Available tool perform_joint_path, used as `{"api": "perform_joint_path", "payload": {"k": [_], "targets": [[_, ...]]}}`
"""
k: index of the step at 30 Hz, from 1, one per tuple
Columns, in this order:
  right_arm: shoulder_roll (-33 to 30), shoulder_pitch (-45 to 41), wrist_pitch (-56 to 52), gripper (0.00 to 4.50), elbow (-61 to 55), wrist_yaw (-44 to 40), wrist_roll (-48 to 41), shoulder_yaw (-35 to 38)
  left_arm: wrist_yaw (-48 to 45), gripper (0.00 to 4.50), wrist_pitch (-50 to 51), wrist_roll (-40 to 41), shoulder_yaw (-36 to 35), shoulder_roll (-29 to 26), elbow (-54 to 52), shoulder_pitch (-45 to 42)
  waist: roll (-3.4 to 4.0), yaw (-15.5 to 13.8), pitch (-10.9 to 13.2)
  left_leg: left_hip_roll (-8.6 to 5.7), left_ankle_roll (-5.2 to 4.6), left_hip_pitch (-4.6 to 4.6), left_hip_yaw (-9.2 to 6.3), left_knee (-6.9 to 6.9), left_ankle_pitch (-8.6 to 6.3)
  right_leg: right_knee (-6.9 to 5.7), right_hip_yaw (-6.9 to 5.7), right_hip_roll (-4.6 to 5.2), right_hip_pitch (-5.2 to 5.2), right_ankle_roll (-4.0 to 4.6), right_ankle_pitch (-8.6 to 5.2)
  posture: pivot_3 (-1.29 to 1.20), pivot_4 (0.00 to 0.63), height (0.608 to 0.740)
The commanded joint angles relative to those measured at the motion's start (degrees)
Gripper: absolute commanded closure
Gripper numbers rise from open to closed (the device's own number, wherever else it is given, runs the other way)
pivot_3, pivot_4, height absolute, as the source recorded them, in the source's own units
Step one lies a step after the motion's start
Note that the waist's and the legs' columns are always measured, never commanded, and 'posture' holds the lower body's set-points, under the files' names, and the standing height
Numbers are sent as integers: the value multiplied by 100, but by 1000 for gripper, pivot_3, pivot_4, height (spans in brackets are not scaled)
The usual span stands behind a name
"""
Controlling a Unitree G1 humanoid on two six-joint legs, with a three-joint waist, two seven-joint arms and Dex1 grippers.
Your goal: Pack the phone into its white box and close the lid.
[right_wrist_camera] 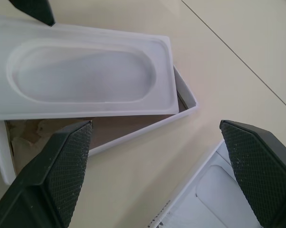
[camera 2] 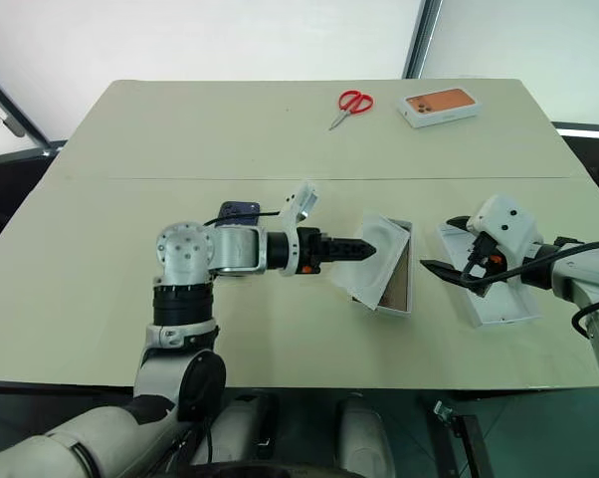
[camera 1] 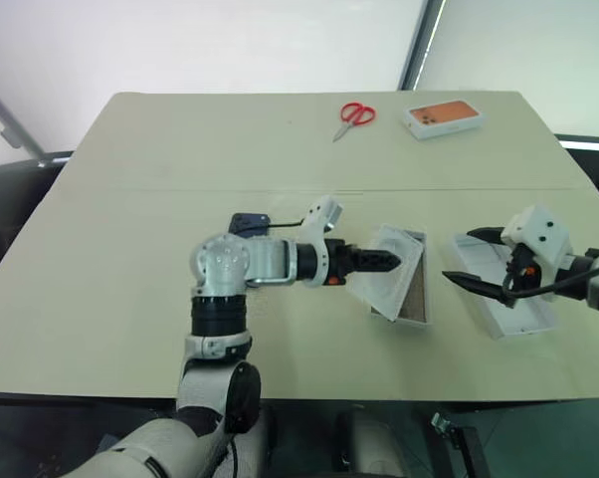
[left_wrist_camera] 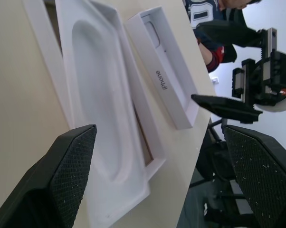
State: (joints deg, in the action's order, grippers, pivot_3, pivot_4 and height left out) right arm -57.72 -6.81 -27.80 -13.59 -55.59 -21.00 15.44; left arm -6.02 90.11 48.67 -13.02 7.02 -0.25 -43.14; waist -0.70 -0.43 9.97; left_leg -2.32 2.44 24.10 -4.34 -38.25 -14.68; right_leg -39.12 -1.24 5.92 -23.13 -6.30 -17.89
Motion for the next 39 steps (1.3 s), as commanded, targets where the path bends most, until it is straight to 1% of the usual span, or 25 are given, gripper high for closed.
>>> {"api": "perform_joint_path", "payload": {"k": [1, 3, 4, 5, 7, 10, 12, 16, 17, 19, 24, 29, 34, 39], "targets": [[148, -215, -93, 256, -397, 78, -122, -215, -408, 12, -741, -180, 54, -744, -729, 285, 2, 36, -1, 2, 1, -3, 1, 2, 1, -2, 3, -2, 0, 0, 0, 0, 150, 697], [360, -427, -224, 860, -388, 362, -1, -469, -709, 0, -1589, -470, 58, -1296, -1085, 583, 4, 100, -2, 7, 3, -8, 1, 5, 2, -3, 6, -6, 0, 1, 0, 0, 150, 697], [441, -510, -284, 1375, -360, 491, 59, -546, -798, 0, -1863, -575, 102, -1483, -1189, 690, 3, 115, -2, 8, 4, -9, 1, 5, 2, -4, 6, -6, 0, 1, 0, 0, 150, 697], [504, -566, -340, 1789, -352, 568, 121, -655, -866, 0, -2003, -630, 95, -1690, -1236, 781, 4, 109, -2, 8, 4, -10, 1, 6, 2, -3, 8, -5, 0, 2, 0, 0, 150, 697], [575, -615, -418, 2919, -384, 623, 178, -836, -1015, 0, -2255, -720, 121, -2033, -1330, 966, 4, 67, -2, 3, 4, -8, 1, 5, 2, -2, 9, -1, 0, 2, 0, 0, 150, 697], [731, -750, -553, 4480, -445, 780, 275, -1165, -1417, 0, -2853, -984, 344, -2562, -1641, 1364, 2, 2, -2, -3, 2, -4, -2, 4, 1, 4, 9, 2, 2, 2, 0, 0, 150, 697], [839, -835, -642, 4480, -495, 896, 431, -1454, -1887, 0, -3442, -1279, 656, -3009, -1931, 1745, 3, -9, -2, -2, 2, -4, -2, 5, 1, 3, 10, 1, 1, 2, 0, 0, 150, 697], [1031, -1039, -839, 4480, -385, 1186, 710, -1795, -2732, 0, -4682, -1893, 1244, -3664, -2212, 2392, 4, -14, -2, -2, 1, -4, -2, 7, 1, 5, 19, 2, 0, 3, -1, 0, 150, 697], [1088, -1110, -917, 4480, -316, 1297, 809, -1877, -2917, 0, -5027, -2051, 1343, -3788, -2246, 2547, 5, -13, -3, -2, 0, -4, -1, 7, 0, 6, 21, 2, 0, 4, 0, 0, 150, 697], [1158, -1191, -988, 4480, -246, 1379, 900, -1950, -3172, 0, -5331, -2152, 1432, -3942, -2224, 2732, 5, -12, -3, -1, -1, -4, 1, 7, -1, 6, 24, 2, -2, 4, -1, 0, 150, 697], [1319, -1308, -1035, 4480, -121, 1476, 1040, -2038, -3738, 0, -5843, -2248, 1472, -4198, -2113, 3101, 6, -7, -2, 0, -28, -4, 1, 8, -16, 5, 24, 1, -4, 5, -1, 0, 150, 697], [1371, -1427, -1039, 4480, 172, 1528, 1297, -2224, -4327, 0, -6191, -2156, 1417, -4431, -2341, 3502, 7, 23, -2, 1, -33, -4, 0, 9, -19, 4, 24, 0, -5, 5, -1, 0, 150, 697], [1360, -1558, -897, 4480, 451, 1494, 1597, -2408, -4397, 0, -6343, -2336, 1454, -4513, -2356, 3668, 7, 40, -2, 4, -36, -5, 0, 10, -21, 2, 23, -3, -4, 5, -1, 0, 150, 697], [1157, -1628, -640, 4480, 649, 1363, 1964, -2573, -4265, 0, -6343, -2446, 1444, -4438, -2350, 3709, 7, 103, -2, 4, -38, -6, -2, 10, -21, 1, 21, -4, -4, 5, -1, 0, 150, 697]]}}
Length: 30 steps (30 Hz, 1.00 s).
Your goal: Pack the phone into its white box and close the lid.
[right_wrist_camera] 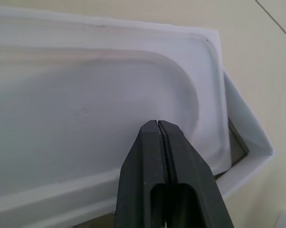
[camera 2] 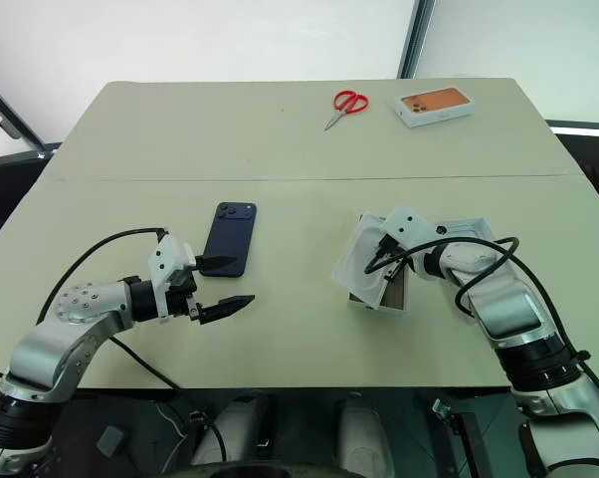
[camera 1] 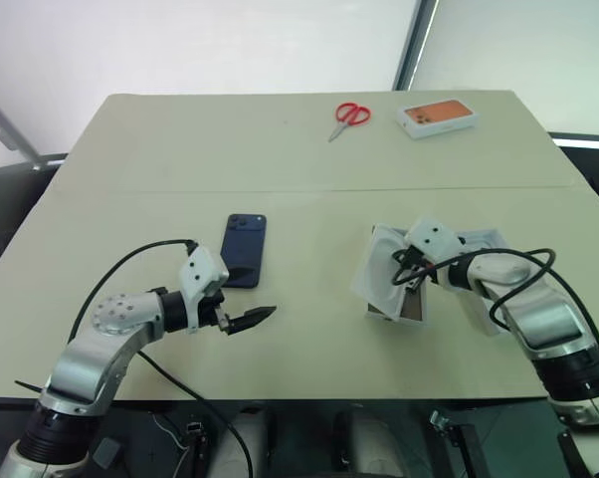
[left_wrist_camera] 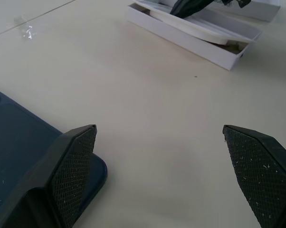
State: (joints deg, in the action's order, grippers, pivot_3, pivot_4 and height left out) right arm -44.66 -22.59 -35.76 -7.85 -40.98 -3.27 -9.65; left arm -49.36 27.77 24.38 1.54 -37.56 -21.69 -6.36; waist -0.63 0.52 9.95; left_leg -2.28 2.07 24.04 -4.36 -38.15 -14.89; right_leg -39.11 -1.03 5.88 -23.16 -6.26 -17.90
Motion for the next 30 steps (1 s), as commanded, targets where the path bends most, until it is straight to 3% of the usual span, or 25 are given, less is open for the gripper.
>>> {"api": "perform_joint_path", "payload": {"k": [1, 8, 14, 25, 30], "targets": [[-200, -68, 268, 4480, 104, -123, 267, -76, 89, 0, -98, -17, -21, 37, -217, 43, 0, 10, 0, 0, 0, 0, 0, 0, 0, 0, 0, 0, 0, 0, 0, 0, 150, 697], [-606, -213, 1339, 4480, 466, -305, 904, -254, 182, 0, -105, -64, 0, 83, -238, 82, 0, 8, 0, 0, 0, 0, 1, 0, 0, -1, -1, 0, 0, 0, 0, 0, 150, 697], [-456, -284, 1897, 4480, 445, -433, 961, -260, 241, 0, -119, -123, 54, 163, -191, 11, 1, 21, 0, 2, 0, 0, 1, 1, 0, -2, 0, -2, -1, 0, 0, 0, 150, 697], [-316, -214, 1629, 4480, -90, -836, 709, -67, 295, 0, -73, -126, 93, 277, -244, -16, 1, 14, 0, 1, 0, 0, 0, 1, 0, -2, 0, -1, -1, 0, 0, 0, 150, 697], [-218, -393, 1570, 4480, 333, -552, 1213, -305, 310, 0, -52, -71, 146, 331, -283, -52, 1, 16, 0, 2, 0, -1, 0, 1, 0, -2, 0, -1, -1, 0, 0, 0, 150, 697]]}}
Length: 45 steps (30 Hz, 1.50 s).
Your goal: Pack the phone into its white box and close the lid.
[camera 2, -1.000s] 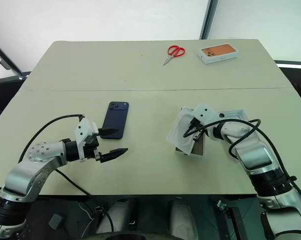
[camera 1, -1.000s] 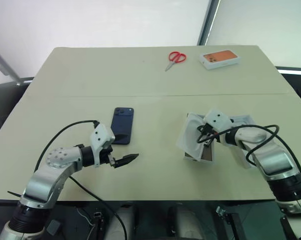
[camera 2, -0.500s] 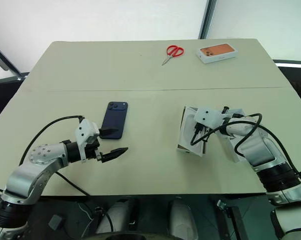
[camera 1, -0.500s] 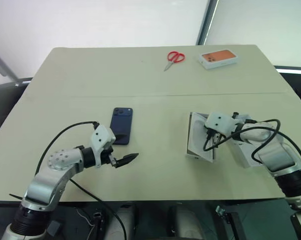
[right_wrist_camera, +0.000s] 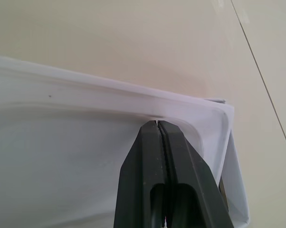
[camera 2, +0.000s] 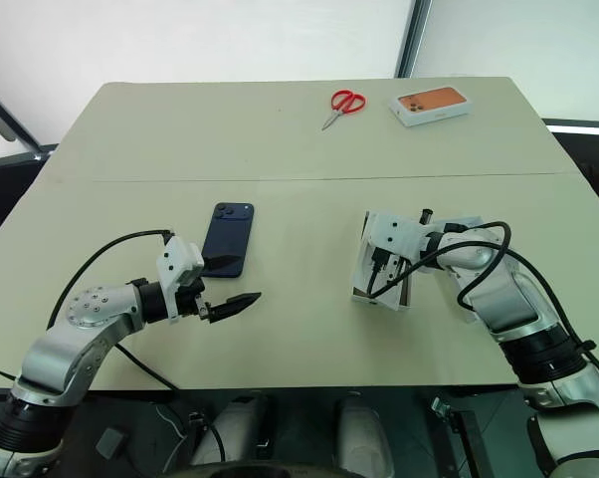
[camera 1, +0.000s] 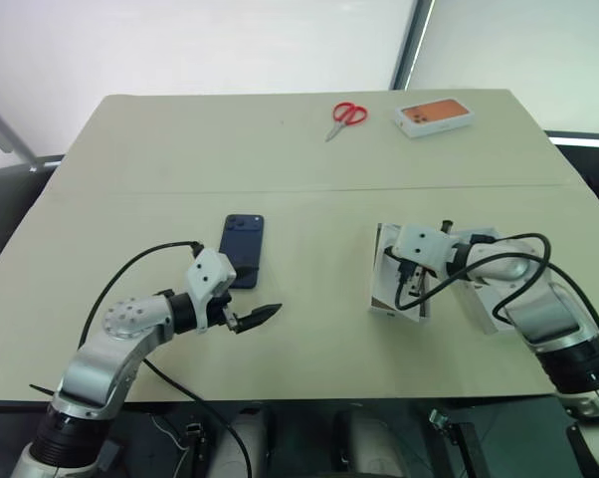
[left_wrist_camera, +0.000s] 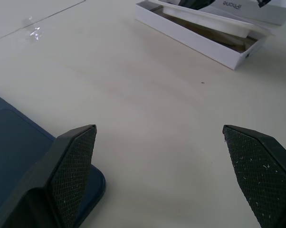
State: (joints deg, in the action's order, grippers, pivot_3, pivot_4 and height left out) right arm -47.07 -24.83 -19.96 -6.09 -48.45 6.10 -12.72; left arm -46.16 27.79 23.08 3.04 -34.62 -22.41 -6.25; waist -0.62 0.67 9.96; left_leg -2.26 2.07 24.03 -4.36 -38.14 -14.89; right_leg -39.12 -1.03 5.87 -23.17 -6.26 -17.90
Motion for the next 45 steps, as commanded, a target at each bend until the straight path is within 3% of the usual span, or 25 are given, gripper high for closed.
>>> {"api": "perform_joint_path", "payload": {"k": [1, 13, 25, 36, 45], "targets": [[68, -225, -18, 4480, 268, 277, 361, -17, -4, 0, -44, 73, 2, 43, -221, -72, 0, 1, 0, 0, 0, 0, 0, 0, 0, 0, 0, 0, 0, 0, 0, 0, 150, 697], [457, -568, 682, 4480, 1120, 919, 904, -41, 73, 0, -2, 58, 24, 89, -317, -35, 0, 4, 0, -1, 4, 0, 2, 1, 2, -1, 0, 0, -2, 0, 0, 0, 150, 697], [-38, 93, 1349, 4480, 431, -200, 680, -69, 70, 0, 14, 34, 34, 81, -293, -74, 0, 5, 0, 0, 0, -3, 3, 1, 0, -1, -4, -1, 2, 0, 0, 0, 150, 697], [-368, -17, 1358, 4480, 277, -646, 586, 169, 79, 0, -4, 2, 43, 90, -234, -130, 0, 4, 0, 1, 0, -5, 2, 1, 0, 0, -5, -1, 4, 0, 0, 0, 150, 697], [-128, -21, 929, 4480, -129, -859, 202, 139, 103, 0, -10, -14, 64, 112, -226, -150, 0, 5, 0, 1, 1, -5, 1, 1, 0, 0, -2, 0, 3, 0, 0, 0, 150, 697]]}}
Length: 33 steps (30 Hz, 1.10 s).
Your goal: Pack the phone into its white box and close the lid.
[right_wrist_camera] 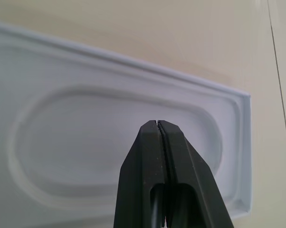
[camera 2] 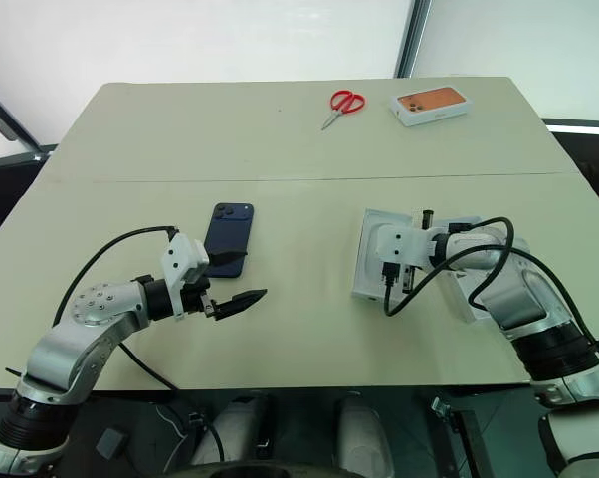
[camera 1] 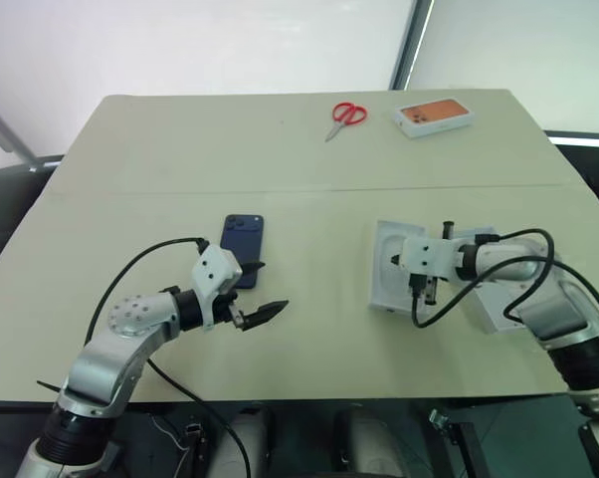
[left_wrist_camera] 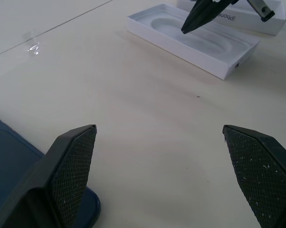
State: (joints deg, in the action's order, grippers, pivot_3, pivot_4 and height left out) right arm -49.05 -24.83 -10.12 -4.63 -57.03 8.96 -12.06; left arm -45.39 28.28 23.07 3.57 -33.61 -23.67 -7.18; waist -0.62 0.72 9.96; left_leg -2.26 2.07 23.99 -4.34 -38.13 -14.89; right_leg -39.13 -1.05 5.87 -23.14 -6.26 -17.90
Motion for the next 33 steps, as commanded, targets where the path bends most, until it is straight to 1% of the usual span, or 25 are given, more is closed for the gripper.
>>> {"api": "perform_joint_path", "payload": {"k": [1, 10, 17, 22, 26, 28, 30, 33], "targets": [[95, 0, -58, 4480, -283, 8, -51, 27, 32, 0, -59, -13, 11, 15, -105, -55, 0, -2, 0, 0, 0, 0, 0, 0, 0, 0, 0, 0, 0, 0, 0, 0, 150, 697], [58, 87, 164, 4480, -112, -1, 215, -129, 81, 0, -55, 7, -23, -3, -170, 33, 0, -5, 0, -2, 0, 0, 0, 0, 0, 1, 2, 1, 0, 0, 0, 0, 150, 697], [115, 129, 182, 4480, -257, -191, 41, -75, 118, 0, -64, 1, -13, 20, -159, 29, 0, -3, 0, 0, 0, 0, 0, 0, 0, 0, 2, 0, -1, 0, 0, 0, 150, 697], [91, 204, 88, 4480, -515, -424, -238, 20, 129, 0, -77, 8, -22, 19, -157, 40, 0, -2, 0, -1, 0, 0, 0, 0, 0, 0, 2, 0, 0, 0, 0, 0, 150, 697], [-10, 42, 65, 4480, -457, -418, -252, 141, 149, 0, -89, 36, -102, -1, -151, 66, 0, -3, 0, -1, 0, 0, 0, 0, 0, 0, 3, 0, 0, 0, 0, 0, 150, 697], [-4, -81, 54, 4480, -366, -352, -288, 233, 352, 0, -33, 22, -250, 52, -90, 10, 0, -3, 0, -1, 0, 0, 0, 0, 0, 0, 3, 0, 0, 0, 0, 0, 150, 697], [61, -262, -20, 4480, -290, -256, -384, 365, 827, 0, 388, 183, -580, 224, 66, -193, 1, -5, 1, -1, 0, 0, 0, 0, 0, 0, 3, 0, -1, 0, 0, 0, 150, 697], [205, -502, -174, 4480, -276, -146, -542, 475, 1697, 0, 1207, 724, -1406, 660, 401, -590, -1, -6, 1, -1, 0, 0, -3, -1, 0, -1, -1, 0, -1, 0, 0, 0, 150, 697]]}}
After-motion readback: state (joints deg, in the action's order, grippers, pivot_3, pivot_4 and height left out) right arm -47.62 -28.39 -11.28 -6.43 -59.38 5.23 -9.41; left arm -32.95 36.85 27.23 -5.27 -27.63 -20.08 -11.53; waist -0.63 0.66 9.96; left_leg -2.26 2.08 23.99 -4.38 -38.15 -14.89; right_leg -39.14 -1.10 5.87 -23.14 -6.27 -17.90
